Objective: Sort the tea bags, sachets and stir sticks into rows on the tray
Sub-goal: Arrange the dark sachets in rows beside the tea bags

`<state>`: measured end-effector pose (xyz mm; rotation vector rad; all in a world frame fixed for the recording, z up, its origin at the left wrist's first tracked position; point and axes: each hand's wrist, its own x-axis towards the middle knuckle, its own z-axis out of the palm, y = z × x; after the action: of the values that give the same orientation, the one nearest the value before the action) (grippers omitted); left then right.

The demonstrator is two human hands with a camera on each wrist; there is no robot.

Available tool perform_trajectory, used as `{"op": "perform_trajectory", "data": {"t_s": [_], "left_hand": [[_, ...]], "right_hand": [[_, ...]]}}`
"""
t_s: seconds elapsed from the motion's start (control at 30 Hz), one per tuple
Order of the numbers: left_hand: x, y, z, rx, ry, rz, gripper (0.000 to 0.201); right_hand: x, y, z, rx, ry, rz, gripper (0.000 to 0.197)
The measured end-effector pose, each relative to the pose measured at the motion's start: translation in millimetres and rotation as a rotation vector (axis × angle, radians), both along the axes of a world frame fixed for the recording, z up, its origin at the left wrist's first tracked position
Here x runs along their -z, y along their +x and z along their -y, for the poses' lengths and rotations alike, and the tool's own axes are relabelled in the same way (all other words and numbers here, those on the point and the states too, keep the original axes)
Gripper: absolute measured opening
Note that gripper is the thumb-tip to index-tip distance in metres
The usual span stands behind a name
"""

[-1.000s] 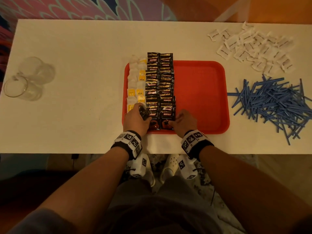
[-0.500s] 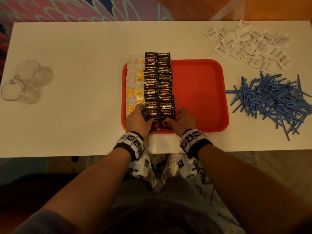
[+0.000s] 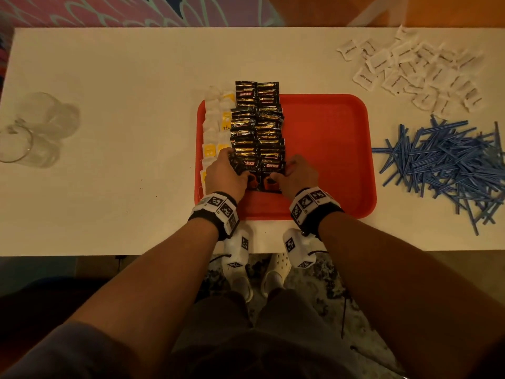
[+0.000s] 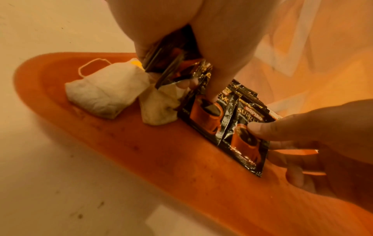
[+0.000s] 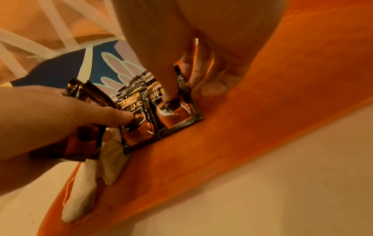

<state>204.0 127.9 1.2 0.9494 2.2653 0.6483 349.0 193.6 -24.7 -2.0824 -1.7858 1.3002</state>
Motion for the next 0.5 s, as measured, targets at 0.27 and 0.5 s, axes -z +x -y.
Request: {"op": "perform_trajectory", "data": {"t_s": [0.27, 0.5], "left_hand": [[-1, -5, 6, -0.036, 0.010, 0.058, 0.061], [-10, -23, 1, -0.167, 0.088, 0.091, 0.050]], "right_hand": [[-6, 3, 0, -0.013, -0.040, -0.024, 0.049], [-21, 9, -13, -0.005, -0.088, -0.059, 0.055]]}}
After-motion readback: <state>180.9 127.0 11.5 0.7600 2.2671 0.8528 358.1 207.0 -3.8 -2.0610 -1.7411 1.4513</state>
